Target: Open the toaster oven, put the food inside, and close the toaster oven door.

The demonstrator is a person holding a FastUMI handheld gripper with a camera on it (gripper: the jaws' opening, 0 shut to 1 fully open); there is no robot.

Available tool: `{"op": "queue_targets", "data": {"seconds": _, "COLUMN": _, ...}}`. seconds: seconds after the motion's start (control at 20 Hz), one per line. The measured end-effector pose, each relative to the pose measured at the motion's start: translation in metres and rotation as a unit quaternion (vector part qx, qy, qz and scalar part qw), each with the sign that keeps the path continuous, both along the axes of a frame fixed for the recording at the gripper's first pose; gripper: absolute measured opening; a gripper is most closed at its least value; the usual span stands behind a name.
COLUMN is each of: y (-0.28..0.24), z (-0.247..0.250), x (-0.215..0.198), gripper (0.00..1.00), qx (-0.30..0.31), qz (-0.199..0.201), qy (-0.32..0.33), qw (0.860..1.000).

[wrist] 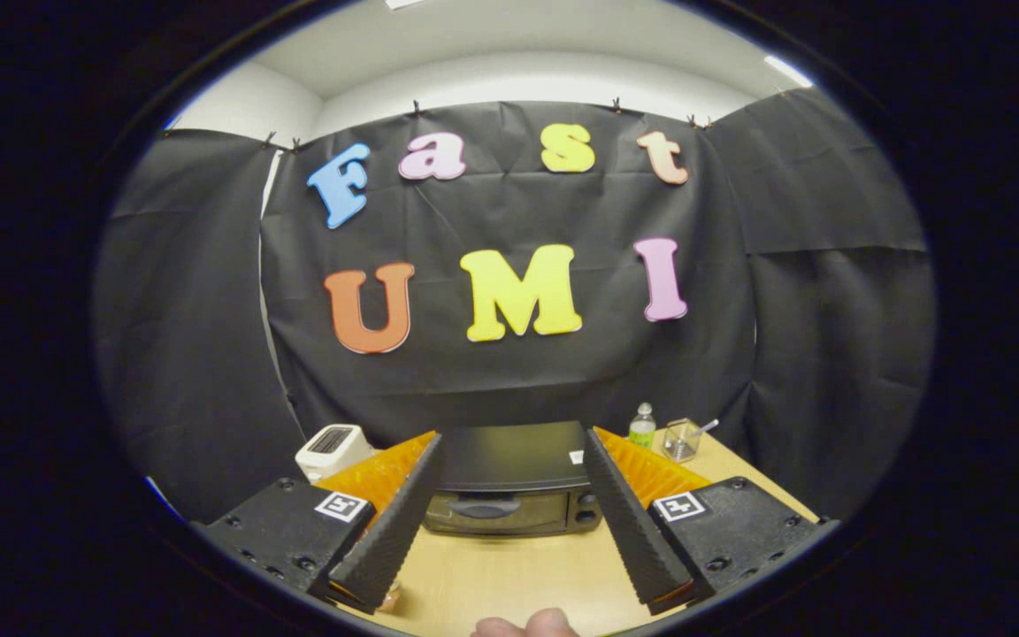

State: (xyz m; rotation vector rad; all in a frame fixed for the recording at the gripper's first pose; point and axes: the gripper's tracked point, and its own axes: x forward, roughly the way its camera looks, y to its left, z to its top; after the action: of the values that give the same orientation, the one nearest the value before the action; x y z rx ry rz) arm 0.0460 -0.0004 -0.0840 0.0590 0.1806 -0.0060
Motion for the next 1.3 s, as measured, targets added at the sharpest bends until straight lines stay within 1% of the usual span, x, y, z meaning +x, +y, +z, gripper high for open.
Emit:
{"op": "queue_targets", "data": {"seconds": 0.25, "y": 0.010, "z": -0.057, "x": 0.039, "gripper": 1.00, "qx": 0.007, "qz": 0.004, "qy": 0.050, "qw": 0.999}}
{"op": "queue_targets", "data": {"seconds": 0.55, "y": 0.015, "z": -0.115, "x": 0.106, "gripper": 1.00, "qx": -0.022, "qz": 0.012, "qy": 0.087, "qw": 0.996}}
{"op": "queue_targets", "data": {"seconds": 0.75, "y": 0.025, "z": -0.156, "x": 0.140, "gripper": 1.00, "qx": -0.022, "qz": 0.015, "qy": 0.122, "qw": 0.992}}
{"op": "queue_targets", "data": {"seconds": 1.0, "y": 0.035, "z": -0.193, "x": 0.165, "gripper": 1.00, "qx": -0.028, "qz": 0.011, "qy": 0.156, "qw": 0.987}}
{"op": "queue_targets", "data": {"seconds": 1.2, "y": 0.037, "z": -0.214, "x": 0.173, "gripper": 1.00, "qx": -0.034, "qz": 0.005, "qy": 0.189, "qw": 0.981}}
{"op": "queue_targets", "data": {"seconds": 1.3, "y": 0.037, "z": -0.215, "x": 0.173, "gripper": 1.00, "qx": -0.043, "qz": -0.004, "qy": 0.189, "qw": 0.981}}
